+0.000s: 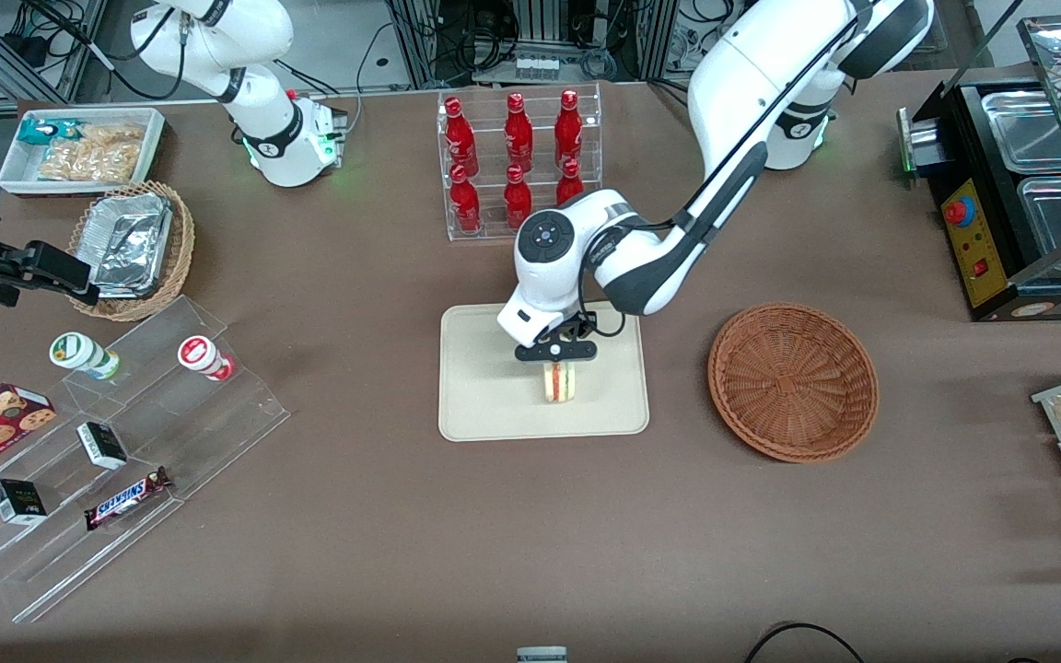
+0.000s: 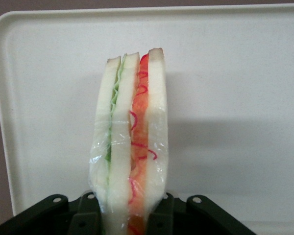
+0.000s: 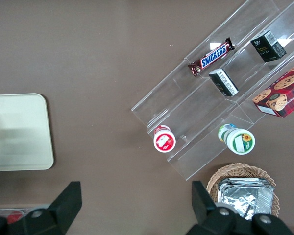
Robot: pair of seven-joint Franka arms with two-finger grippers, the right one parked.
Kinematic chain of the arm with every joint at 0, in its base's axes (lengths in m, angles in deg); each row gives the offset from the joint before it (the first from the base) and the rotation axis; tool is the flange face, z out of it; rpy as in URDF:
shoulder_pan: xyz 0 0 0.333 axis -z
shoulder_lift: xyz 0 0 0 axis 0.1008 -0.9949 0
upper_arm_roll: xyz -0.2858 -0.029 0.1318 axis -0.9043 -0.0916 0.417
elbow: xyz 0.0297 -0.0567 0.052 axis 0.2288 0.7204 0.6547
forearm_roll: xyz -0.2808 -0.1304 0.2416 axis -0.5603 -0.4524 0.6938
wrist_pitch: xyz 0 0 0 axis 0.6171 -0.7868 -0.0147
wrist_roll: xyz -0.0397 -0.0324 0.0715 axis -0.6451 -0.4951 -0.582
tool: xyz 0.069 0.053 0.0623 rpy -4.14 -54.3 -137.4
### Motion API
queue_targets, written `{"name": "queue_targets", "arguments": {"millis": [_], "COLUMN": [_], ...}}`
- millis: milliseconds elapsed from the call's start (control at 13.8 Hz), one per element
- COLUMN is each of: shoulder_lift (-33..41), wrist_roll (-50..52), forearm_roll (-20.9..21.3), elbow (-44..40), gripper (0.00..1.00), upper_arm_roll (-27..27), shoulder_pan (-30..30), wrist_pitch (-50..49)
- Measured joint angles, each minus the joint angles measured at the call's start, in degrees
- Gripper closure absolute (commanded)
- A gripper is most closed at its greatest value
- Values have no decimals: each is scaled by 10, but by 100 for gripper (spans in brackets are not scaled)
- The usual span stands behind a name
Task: Place sandwich from basket to tray
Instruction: 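Lower the sandwich onto the tray and open the left gripper, then raise the left gripper away from the sandwich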
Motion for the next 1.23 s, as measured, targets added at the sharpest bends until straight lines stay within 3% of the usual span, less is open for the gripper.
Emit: {"name": "queue_targets", "arguments": {"millis": [507, 724, 868, 1013, 1230], "shoulder_lift": [-40, -49, -53, -55, -57], "wrist_roll": [0, 0, 0, 1, 1], "forearm_roll": [10, 11, 11, 11, 11], "elbow": [-50, -59, -60, -62, -67], "gripper": [66, 43, 17, 1, 0], "upper_arm_roll": [0, 0, -1, -1, -1], "shoulder_pan": [9, 12, 15, 17, 17], "wrist_pitch": [-32, -32, -32, -32, -32]}}
